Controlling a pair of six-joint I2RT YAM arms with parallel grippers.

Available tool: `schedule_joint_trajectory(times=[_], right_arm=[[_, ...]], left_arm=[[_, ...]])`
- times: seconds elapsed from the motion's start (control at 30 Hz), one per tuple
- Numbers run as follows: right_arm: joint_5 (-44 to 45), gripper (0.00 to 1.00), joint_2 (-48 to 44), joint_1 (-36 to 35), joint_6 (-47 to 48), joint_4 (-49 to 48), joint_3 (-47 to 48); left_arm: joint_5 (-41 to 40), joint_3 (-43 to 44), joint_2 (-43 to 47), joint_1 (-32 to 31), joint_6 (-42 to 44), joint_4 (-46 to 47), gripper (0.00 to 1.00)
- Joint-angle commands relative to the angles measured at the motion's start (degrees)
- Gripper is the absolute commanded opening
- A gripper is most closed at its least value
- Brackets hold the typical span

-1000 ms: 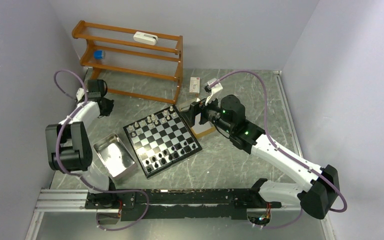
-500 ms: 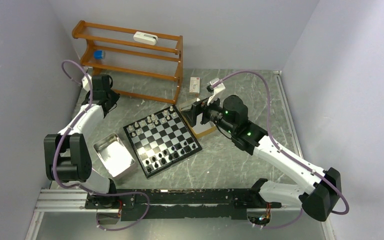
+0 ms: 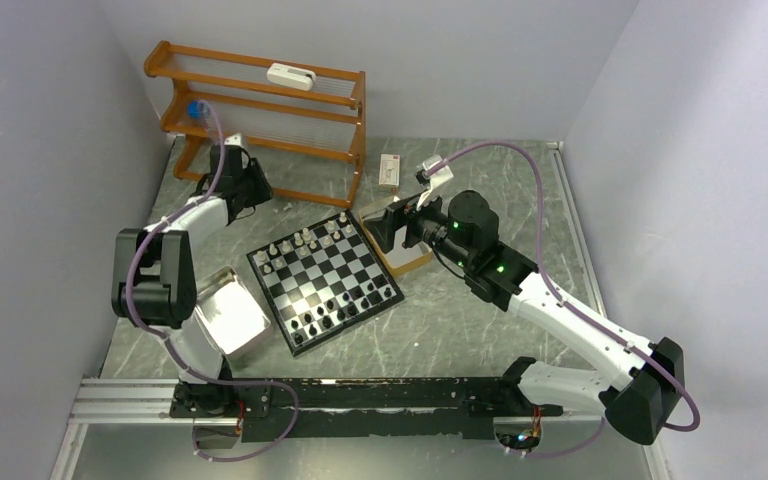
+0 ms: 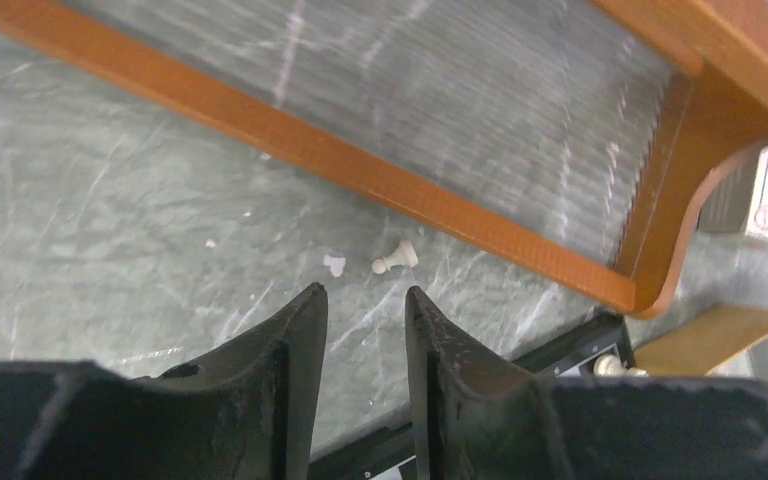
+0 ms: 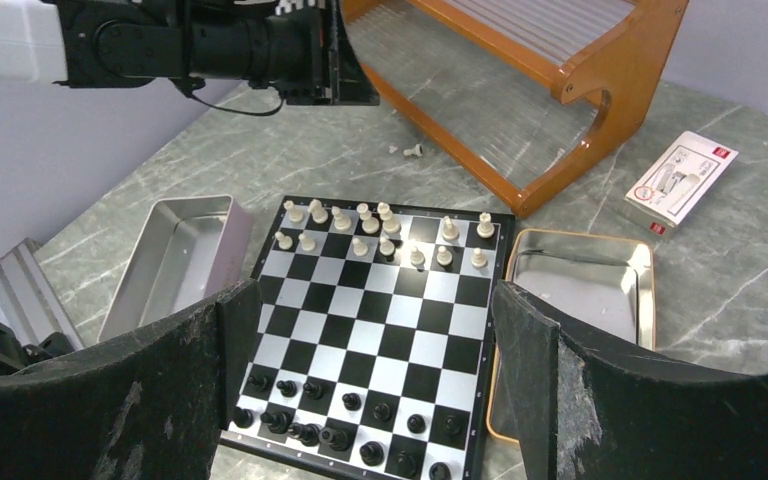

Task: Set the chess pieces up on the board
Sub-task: Pick up the chess piece at the center of the board.

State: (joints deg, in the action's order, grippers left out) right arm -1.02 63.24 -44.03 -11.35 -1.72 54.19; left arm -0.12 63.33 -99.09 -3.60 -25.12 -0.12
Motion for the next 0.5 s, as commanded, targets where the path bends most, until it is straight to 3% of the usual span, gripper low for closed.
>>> schedule_joint_trajectory(times=[0.0, 0.17, 0.47], right_arm=[[0.1, 0.9, -0.4, 0.1, 0.9, -1.1, -0.5], [-0.1, 0.9, -0.5, 0.1, 1.0, -1.7, -1.1], [0.2, 0.9, -0.2, 0.1, 1.3, -2.0, -1.1]], left_arm=[[11.1, 5.5, -4.2, -0.4, 14.9, 1.0, 0.4], [14.6, 12.9, -9.0, -0.4, 24.1, -7.2, 0.41], [17.5, 15.5, -13.4, -2.4, 34.8, -7.9, 0.38]])
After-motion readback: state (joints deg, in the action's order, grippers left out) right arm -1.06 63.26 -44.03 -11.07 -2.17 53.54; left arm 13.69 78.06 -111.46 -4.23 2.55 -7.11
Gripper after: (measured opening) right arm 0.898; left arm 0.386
